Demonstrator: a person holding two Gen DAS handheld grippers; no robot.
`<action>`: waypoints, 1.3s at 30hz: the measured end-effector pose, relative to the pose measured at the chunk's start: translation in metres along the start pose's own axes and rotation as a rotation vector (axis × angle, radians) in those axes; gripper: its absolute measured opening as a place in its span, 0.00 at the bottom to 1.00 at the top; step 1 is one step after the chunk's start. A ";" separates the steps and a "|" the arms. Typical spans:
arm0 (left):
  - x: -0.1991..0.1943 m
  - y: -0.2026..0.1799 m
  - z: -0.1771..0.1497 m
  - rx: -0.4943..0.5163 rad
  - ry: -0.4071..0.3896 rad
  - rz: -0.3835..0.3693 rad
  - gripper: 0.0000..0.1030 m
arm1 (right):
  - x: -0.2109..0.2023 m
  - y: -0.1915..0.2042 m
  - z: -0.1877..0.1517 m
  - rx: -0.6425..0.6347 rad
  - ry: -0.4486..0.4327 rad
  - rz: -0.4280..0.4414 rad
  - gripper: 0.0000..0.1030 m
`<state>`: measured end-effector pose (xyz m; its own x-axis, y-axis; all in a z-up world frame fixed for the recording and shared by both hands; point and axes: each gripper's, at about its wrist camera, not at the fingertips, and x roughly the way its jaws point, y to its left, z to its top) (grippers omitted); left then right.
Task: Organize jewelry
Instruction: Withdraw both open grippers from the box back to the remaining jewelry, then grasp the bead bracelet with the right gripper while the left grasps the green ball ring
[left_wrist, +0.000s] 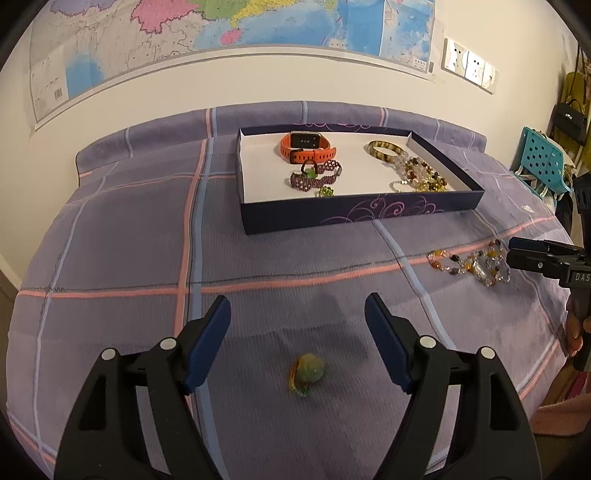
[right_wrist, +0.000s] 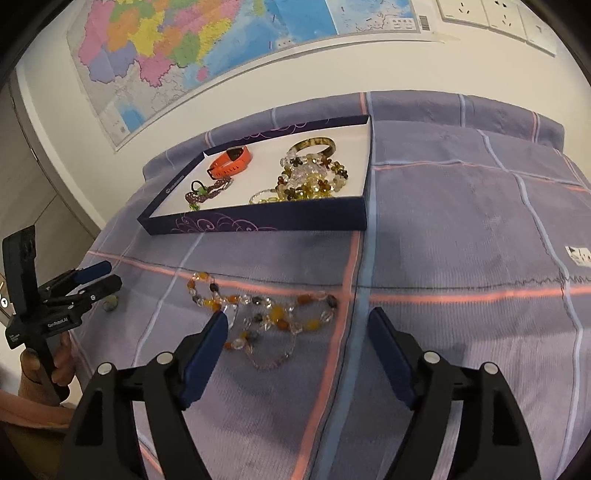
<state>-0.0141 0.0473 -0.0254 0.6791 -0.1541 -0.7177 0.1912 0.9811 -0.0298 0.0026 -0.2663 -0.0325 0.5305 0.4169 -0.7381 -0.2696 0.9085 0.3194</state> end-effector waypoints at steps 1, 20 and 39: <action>0.000 -0.001 0.000 0.001 0.000 -0.001 0.72 | 0.000 0.002 -0.001 -0.008 0.003 -0.007 0.74; -0.004 -0.007 -0.015 0.026 0.024 -0.026 0.72 | 0.022 0.047 0.000 -0.131 0.046 -0.002 0.80; 0.000 -0.007 -0.017 0.017 0.038 -0.040 0.71 | 0.030 0.054 0.007 -0.217 0.056 -0.146 0.29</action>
<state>-0.0273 0.0428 -0.0368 0.6434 -0.1887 -0.7419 0.2300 0.9720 -0.0477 0.0096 -0.2044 -0.0331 0.5328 0.2742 -0.8006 -0.3628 0.9287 0.0767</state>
